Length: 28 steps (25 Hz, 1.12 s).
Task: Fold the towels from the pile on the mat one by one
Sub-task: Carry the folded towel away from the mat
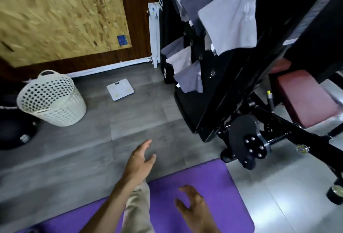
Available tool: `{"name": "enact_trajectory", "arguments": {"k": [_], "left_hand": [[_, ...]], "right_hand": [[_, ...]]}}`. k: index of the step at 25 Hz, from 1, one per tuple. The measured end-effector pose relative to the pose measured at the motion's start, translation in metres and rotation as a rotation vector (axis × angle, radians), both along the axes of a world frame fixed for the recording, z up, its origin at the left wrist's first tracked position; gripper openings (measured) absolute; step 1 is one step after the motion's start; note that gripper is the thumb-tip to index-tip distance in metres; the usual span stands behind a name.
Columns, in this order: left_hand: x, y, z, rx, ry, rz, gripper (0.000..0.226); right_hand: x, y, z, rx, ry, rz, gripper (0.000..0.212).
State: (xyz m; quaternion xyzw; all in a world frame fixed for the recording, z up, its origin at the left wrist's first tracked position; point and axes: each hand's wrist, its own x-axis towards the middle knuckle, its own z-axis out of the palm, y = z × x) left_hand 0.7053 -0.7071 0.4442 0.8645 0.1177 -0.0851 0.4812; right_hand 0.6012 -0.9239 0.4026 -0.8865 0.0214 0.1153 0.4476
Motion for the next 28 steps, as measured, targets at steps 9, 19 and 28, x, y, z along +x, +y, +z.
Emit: {"name": "enact_trajectory", "arguments": {"k": [9, 19, 28], "left_hand": [[-0.21, 0.05, 0.012, -0.021, 0.042, 0.089, 0.054], [-0.478, 0.24, -0.024, -0.046, 0.16, 0.3, 0.05], [-0.671, 0.317, -0.029, -0.094, 0.186, 0.509, 0.052]], "right_hand": [[-0.188, 0.044, 0.025, 0.054, -0.054, 0.034, 0.04], [-0.397, 0.235, 0.033, -0.038, 0.132, 0.221, 0.03], [-0.542, 0.305, 0.035, -0.014, 0.155, 0.41, 0.054]]}}
